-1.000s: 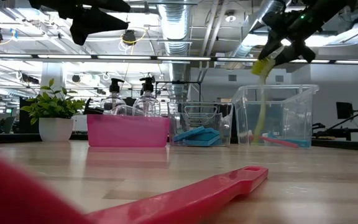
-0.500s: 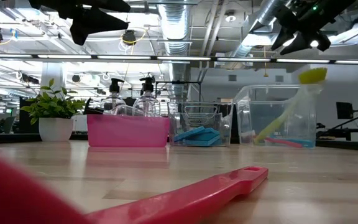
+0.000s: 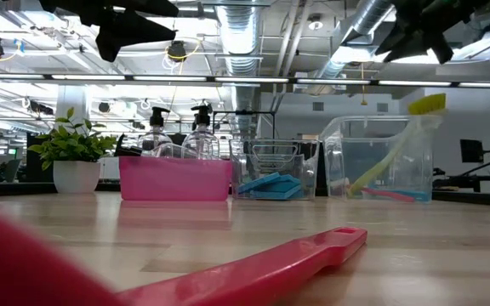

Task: Pick & Place Kitchen Sink Supplies
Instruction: Put the green dish brush into the right transparent bin

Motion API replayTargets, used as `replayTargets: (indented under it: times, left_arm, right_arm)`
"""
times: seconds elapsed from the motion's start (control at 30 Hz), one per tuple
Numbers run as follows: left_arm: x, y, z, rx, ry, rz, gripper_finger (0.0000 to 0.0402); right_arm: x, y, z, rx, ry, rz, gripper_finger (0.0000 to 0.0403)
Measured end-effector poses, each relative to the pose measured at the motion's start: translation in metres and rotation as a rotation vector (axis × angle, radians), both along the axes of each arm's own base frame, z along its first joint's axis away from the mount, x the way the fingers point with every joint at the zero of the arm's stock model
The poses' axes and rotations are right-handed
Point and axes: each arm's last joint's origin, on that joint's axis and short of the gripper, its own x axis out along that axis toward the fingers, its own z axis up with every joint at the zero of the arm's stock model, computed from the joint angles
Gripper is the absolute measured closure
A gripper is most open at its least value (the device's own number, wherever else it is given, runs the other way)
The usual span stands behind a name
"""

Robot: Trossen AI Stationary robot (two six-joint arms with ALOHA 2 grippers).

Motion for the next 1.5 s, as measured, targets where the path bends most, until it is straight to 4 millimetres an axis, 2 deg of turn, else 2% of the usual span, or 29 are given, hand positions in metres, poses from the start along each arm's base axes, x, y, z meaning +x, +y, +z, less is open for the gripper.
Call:
replayTargets:
  times: [0.23,0.43,0.6,0.7,0.87,1.07,1.2,1.33,1.5]
  left_arm:
    - [0.0,0.0,0.0,-0.004,0.002,-0.017,0.0211]
    - [0.001,-0.005,-0.001,0.0,0.026,-0.185,0.0211]
    - [0.005,-0.012,-0.008,0.093,0.077,-0.314,0.0211]
    - [0.013,-0.019,-0.021,0.145,0.125,-0.399,0.0211]
    - [0.033,-0.024,-0.044,0.146,0.137,-0.391,0.0211]
    - [0.055,-0.024,-0.059,-0.021,0.094,-0.292,0.0211]
    - [0.066,-0.029,-0.066,-0.129,0.1,-0.201,0.0211]
    - [0.078,-0.04,-0.071,-0.202,0.103,-0.195,0.0208]
    - [0.094,-0.057,-0.07,-0.174,0.126,-0.355,0.0191]
  right_arm:
    - [0.01,0.017,0.006,-0.038,-0.063,0.09,0.0285]
    - [0.024,0.039,0.014,-0.105,-0.122,0.202,0.0285]
    - [0.038,0.061,0.01,-0.145,-0.088,0.233,0.0285]
    - [0.049,0.077,0.003,-0.173,-0.035,0.243,0.0285]
    - [0.067,0.104,-0.011,-0.222,0.042,0.278,0.0285]
    - [0.083,0.132,-0.024,-0.259,0.063,0.318,0.0285]
    - [0.087,0.146,-0.03,-0.283,0.069,0.331,0.0285]
    - [0.087,0.156,-0.034,-0.292,0.079,0.363,0.0285]
    - [0.085,0.165,-0.035,-0.29,0.071,0.398,0.0285]
